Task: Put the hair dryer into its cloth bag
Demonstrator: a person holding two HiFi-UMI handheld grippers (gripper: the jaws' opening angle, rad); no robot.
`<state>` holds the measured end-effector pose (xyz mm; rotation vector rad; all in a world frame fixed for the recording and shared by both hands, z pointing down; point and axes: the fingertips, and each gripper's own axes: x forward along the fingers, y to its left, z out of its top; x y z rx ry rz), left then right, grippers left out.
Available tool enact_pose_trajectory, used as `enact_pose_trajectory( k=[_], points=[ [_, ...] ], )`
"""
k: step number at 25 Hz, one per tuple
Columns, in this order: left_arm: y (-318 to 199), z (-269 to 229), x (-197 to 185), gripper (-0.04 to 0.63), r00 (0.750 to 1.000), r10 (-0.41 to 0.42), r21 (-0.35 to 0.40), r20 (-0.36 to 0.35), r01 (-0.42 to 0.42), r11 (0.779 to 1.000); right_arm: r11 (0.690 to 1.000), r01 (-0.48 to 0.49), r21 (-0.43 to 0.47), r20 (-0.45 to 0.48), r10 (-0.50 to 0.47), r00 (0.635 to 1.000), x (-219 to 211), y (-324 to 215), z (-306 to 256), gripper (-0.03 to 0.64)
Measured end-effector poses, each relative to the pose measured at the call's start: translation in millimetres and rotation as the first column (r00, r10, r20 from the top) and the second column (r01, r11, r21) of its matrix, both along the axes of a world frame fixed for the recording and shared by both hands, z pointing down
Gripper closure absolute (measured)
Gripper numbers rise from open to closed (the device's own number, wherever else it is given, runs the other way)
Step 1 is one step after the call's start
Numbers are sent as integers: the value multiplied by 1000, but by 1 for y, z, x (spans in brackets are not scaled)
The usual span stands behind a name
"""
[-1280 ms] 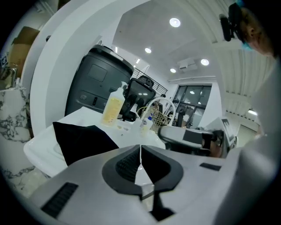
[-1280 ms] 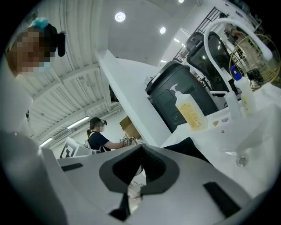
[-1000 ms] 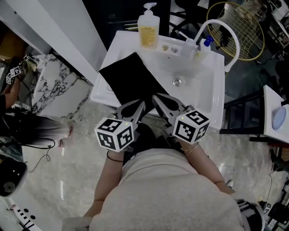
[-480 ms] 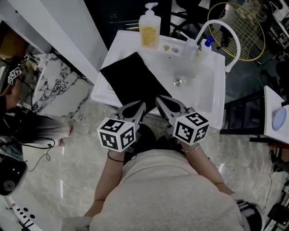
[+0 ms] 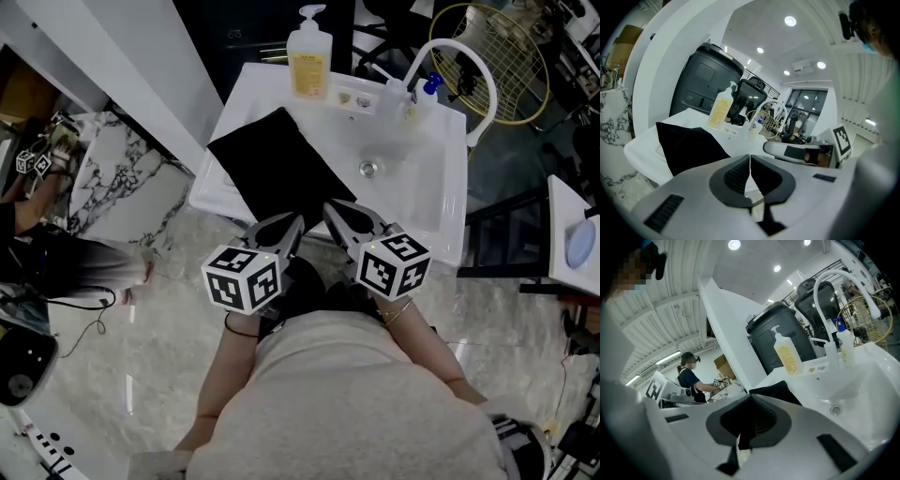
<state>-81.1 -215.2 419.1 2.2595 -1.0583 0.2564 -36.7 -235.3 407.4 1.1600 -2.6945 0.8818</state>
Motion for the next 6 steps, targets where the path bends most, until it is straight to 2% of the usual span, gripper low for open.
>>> enact_pose_trajectory(
  k=[6],
  points=[
    [8,10,6,584,1000,25,-50,4,-25,998,1000,-24,-4,2,24,1000,4,0,1,618]
  ],
)
